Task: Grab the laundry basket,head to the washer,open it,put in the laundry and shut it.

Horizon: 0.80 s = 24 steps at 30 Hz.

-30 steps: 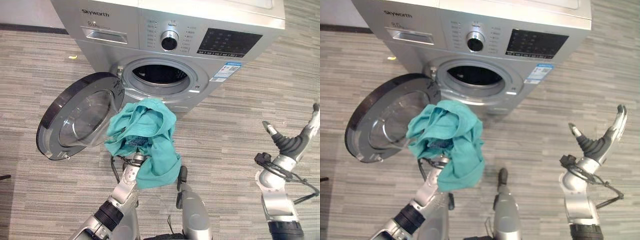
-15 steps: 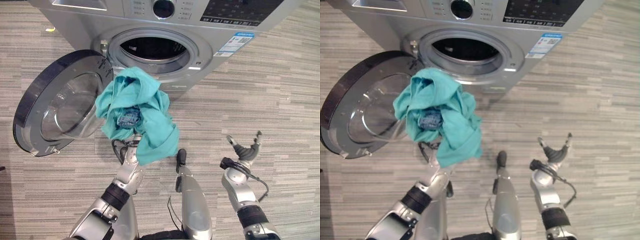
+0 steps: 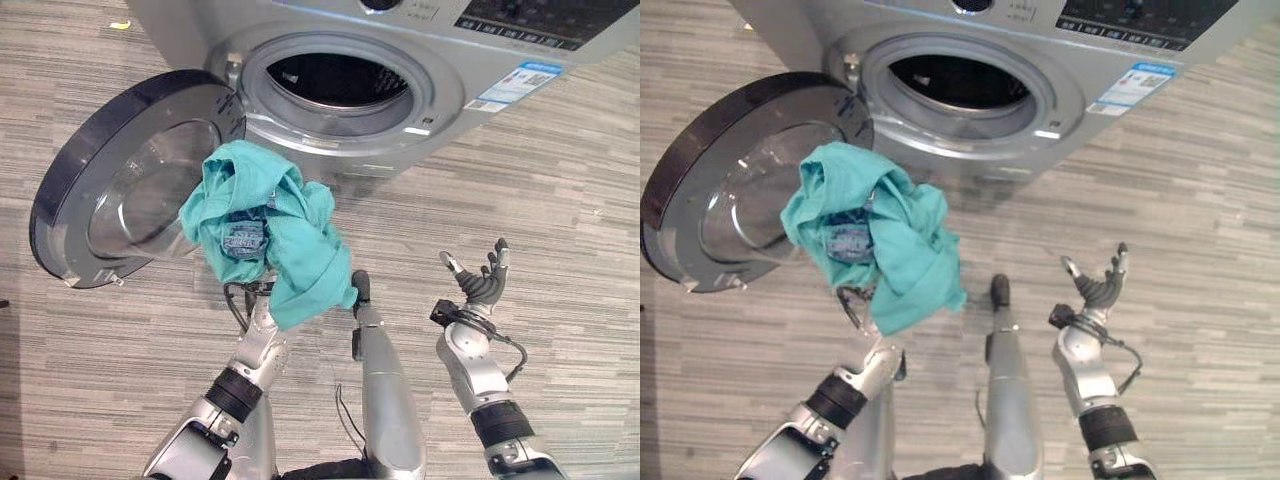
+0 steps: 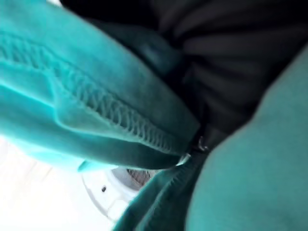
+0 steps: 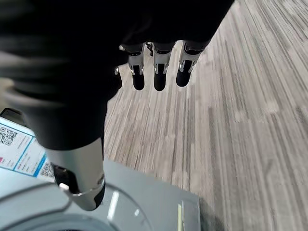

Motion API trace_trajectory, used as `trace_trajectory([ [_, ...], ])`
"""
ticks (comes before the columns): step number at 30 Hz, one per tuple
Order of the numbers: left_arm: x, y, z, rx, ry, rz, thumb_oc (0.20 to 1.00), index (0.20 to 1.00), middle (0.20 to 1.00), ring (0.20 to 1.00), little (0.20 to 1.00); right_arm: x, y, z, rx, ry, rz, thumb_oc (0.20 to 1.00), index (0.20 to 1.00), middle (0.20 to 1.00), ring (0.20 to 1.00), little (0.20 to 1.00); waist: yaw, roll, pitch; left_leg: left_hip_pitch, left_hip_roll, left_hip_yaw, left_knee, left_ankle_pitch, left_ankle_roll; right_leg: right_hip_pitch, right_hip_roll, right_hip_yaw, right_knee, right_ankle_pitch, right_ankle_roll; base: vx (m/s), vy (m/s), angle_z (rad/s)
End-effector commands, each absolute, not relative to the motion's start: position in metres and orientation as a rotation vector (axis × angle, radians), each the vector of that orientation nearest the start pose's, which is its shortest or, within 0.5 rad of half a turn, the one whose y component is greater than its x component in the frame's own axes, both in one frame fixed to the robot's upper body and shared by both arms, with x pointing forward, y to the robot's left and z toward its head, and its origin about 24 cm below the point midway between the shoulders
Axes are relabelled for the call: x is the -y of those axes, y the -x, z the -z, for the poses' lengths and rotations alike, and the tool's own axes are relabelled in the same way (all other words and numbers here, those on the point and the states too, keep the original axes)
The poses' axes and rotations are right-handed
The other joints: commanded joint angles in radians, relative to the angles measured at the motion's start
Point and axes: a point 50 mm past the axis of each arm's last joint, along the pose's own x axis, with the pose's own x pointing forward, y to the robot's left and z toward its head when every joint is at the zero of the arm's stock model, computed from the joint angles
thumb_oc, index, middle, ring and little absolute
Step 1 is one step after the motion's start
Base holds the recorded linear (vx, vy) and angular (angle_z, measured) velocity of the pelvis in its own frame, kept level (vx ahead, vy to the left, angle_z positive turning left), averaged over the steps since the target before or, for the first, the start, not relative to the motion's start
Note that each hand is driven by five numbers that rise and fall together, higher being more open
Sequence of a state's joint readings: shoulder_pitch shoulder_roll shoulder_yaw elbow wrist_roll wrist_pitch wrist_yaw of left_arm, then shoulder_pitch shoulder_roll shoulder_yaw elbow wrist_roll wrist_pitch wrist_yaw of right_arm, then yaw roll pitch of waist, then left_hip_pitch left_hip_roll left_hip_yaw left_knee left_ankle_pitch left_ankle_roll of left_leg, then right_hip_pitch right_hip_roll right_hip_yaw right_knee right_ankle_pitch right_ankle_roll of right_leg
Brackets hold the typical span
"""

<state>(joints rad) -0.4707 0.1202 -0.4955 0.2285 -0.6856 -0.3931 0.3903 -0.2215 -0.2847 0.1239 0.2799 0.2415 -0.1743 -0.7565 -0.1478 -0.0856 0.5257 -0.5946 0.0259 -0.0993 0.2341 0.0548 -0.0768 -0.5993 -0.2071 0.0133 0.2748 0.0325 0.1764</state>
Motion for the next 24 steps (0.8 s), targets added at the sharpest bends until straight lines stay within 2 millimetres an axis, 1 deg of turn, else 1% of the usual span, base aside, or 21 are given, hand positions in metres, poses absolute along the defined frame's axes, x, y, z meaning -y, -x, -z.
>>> trace_trajectory([
  [1, -0.057, -0.302, -0.159, 0.475, 0.532, 0.205, 0.200, 0.200, 0.200, 0.200, 0.200, 0.222, -0.282, -0.076, 0.225, 0.002, 0.680, 1.000, 1.000, 1.000, 1.000, 1.000, 0.000, -0.018, -0.006, 0.010, 0.020, 0.003, 0.169, -0.255, 0.014, -0.023, -0.088, 0.033, -0.170, 0.102, 0.005, 0.04, -0.167, 0.31],
  [2, -0.055, -0.301, -0.160, 0.479, 0.529, 0.225, 0.200, 0.200, 0.200, 0.200, 0.200, 0.221, -0.284, -0.082, 0.252, 0.014, 0.681, 1.000, 1.000, 1.000, 1.000, 1.000, -0.002, -0.013, -0.006, 0.000, 0.040, 0.000, 0.133, -0.237, 0.003, -0.042, -0.070, 0.016, -0.165, 0.091, -0.001, 0.02, -0.145, 0.18],
  [3, -0.054, -0.301, -0.161, 0.480, 0.528, 0.232, 0.200, 0.200, 0.200, 0.200, 0.200, 0.220, -0.284, -0.083, 0.258, 0.014, 0.681, 1.000, 1.000, 1.000, 1.000, 1.000, -0.006, -0.014, -0.006, -0.011, 0.044, 0.000, 0.118, -0.222, 0.000, -0.058, -0.070, 0.012, -0.164, 0.092, -0.002, 0.03, -0.195, 0.08],
  [5, -0.050, -0.300, -0.159, 0.466, 0.529, 0.249, 0.200, 0.200, 0.200, 0.200, 0.200, 0.220, -0.284, -0.082, 0.259, 0.006, 0.688, 1.000, 1.000, 1.000, 1.000, 1.000, -0.007, -0.006, -0.006, -0.017, 0.064, -0.004, 0.089, -0.211, -0.012, -0.076, -0.052, 0.006, -0.154, 0.075, -0.008, 0.03, -0.148, 0.00],
  [9, -0.046, -0.300, -0.151, 0.406, 0.603, 0.256, 0.200, 0.200, 0.200, 0.200, 0.200, 0.220, -0.282, -0.076, 0.232, -0.038, 0.708, 1.000, 1.000, 1.000, 1.000, 1.000, -0.015, 0.002, -0.006, -0.026, 0.091, -0.003, 0.021, -0.177, -0.029, -0.121, -0.030, 0.000, -0.132, 0.052, -0.016, 0.02, -0.108, 0.03],
  [12, -0.045, -0.302, -0.146, 0.372, 0.633, 0.242, 0.200, 0.200, 0.200, 0.200, 0.200, 0.219, -0.281, -0.075, 0.229, -0.072, 0.718, 1.000, 1.000, 1.000, 1.000, 1.000, -0.019, 0.003, -0.006, -0.040, 0.104, -0.002, -0.002, -0.160, -0.036, -0.145, -0.022, -0.005, -0.120, 0.041, -0.020, 0.01, -0.120, 0.02],
  [14, -0.043, -0.305, -0.145, 0.351, 0.651, 0.230, 0.200, 0.200, 0.200, 0.200, 0.200, 0.215, -0.281, -0.077, 0.241, -0.098, 0.714, 1.000, 1.000, 1.000, 1.000, 1.000, -0.025, 0.001, -0.006, -0.061, 0.125, -0.001, -0.023, -0.144, -0.047, -0.183, -0.009, -0.012, -0.103, 0.030, -0.024, 0.03, -0.172, 0.06],
  [16, -0.041, -0.308, -0.149, 0.361, 0.661, 0.226, 0.200, 0.200, 0.200, 0.200, 0.200, 0.214, -0.281, -0.080, 0.258, -0.098, 0.705, 1.000, 1.000, 1.000, 1.000, 1.000, -0.031, -0.001, -0.006, -0.082, 0.138, 0.002, -0.026, -0.138, -0.055, -0.218, -0.001, -0.017, -0.082, 0.019, -0.027, 0.04, -0.133, 0.05],
  [22, -0.040, -0.325, -0.178, 0.421, 0.710, 0.166, 0.200, 0.200, 0.200, 0.200, 0.200, 0.208, -0.282, -0.086, 0.296, -0.124, 0.684, 1.000, 1.000, 1.000, 1.000, 1.000, -0.061, -0.016, -0.006, -0.144, 0.188, -0.001, -0.012, -0.139, -0.079, -0.323, 0.041, -0.031, 0.005, -0.020, -0.040, 0.05, -0.143, 0.03],
  [23, -0.039, -0.328, -0.183, 0.424, 0.725, 0.161, 0.200, 0.200, 0.200, 0.200, 0.200, 0.207, -0.282, -0.085, 0.295, -0.123, 0.681, 1.000, 1.000, 1.000, 1.000, 1.000, -0.060, -0.012, -0.006, -0.132, 0.204, -0.002, -0.008, -0.168, -0.082, -0.318, 0.052, -0.035, 0.024, -0.056, -0.033, 0.03, -0.105, -0.02],
  [24, -0.039, -0.328, -0.184, 0.427, 0.725, 0.163, 0.200, 0.200, 0.200, 0.200, 0.200, 0.207, -0.283, -0.086, 0.299, -0.125, 0.682, 1.000, 1.000, 1.000, 1.000, 1.000, -0.064, -0.018, -0.006, -0.153, 0.196, -0.001, -0.007, -0.142, -0.082, -0.335, 0.046, -0.036, 0.017, -0.028, -0.041, 0.04, -0.148, -0.05],
])
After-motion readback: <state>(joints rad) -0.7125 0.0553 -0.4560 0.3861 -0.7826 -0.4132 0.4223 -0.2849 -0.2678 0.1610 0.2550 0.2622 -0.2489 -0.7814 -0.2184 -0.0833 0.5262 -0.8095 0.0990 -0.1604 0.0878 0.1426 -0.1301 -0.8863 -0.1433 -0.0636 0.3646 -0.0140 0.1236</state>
